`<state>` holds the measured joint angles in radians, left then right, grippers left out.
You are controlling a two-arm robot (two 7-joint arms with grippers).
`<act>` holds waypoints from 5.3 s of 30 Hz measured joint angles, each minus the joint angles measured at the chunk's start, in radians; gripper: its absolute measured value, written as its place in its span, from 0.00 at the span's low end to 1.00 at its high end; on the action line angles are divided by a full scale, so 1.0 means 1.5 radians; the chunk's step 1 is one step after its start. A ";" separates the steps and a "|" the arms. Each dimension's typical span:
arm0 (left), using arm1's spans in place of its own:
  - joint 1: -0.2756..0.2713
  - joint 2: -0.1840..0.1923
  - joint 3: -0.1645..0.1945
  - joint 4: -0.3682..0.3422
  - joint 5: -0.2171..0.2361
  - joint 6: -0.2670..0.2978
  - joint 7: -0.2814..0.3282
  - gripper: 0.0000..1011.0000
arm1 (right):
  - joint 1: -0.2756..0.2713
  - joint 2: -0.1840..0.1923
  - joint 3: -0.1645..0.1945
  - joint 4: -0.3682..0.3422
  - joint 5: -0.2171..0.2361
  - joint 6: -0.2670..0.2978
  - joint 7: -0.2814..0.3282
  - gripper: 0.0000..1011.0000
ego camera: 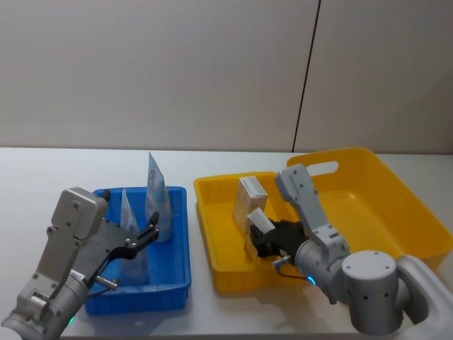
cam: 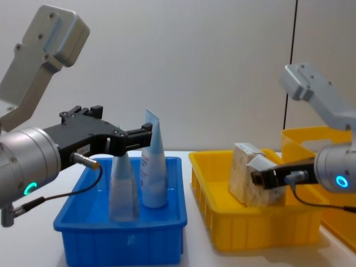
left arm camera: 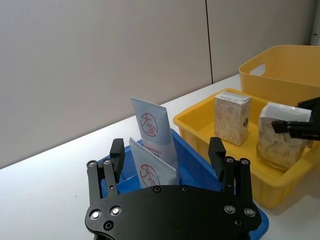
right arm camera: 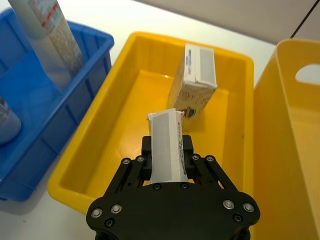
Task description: Bimanual collaborative sorting of washing and personal care products
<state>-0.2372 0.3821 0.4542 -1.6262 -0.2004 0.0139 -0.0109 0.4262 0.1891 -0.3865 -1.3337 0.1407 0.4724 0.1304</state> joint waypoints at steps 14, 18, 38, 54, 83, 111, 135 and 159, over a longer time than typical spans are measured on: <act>0.000 0.000 0.000 0.000 0.000 0.000 0.000 0.99 | -0.014 0.001 0.031 -0.081 0.012 -0.029 0.003 0.30; 0.000 0.000 0.000 0.000 0.000 0.000 0.000 0.99 | -0.016 0.001 0.041 -0.106 0.016 -0.035 0.005 0.30; 0.000 0.000 0.000 0.000 0.000 0.000 0.000 0.99 | -0.012 0.013 0.097 -0.207 0.018 -0.070 0.002 0.30; 0.000 0.000 0.000 0.000 0.000 0.000 0.000 0.99 | -0.024 0.047 0.157 -0.220 0.002 -0.065 -0.013 0.30; 0.000 0.000 0.000 0.000 0.000 0.000 0.000 0.99 | -0.042 0.060 0.211 -0.173 -0.002 -0.022 -0.014 0.30; 0.000 0.000 0.000 0.000 0.000 0.000 0.000 0.99 | -0.074 0.071 0.247 -0.184 -0.011 0.005 -0.028 0.30; 0.000 0.000 0.000 0.000 0.000 0.000 0.000 0.99 | -0.076 0.072 0.250 -0.185 -0.012 0.008 -0.029 0.30; 0.000 0.000 0.000 0.000 0.000 0.000 0.000 0.99 | -0.077 0.072 0.251 -0.185 -0.012 0.008 -0.029 0.30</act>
<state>-0.2371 0.3821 0.4542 -1.6262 -0.2004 0.0139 -0.0109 0.3111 0.2976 -0.0105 -1.6116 0.1234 0.4838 0.0867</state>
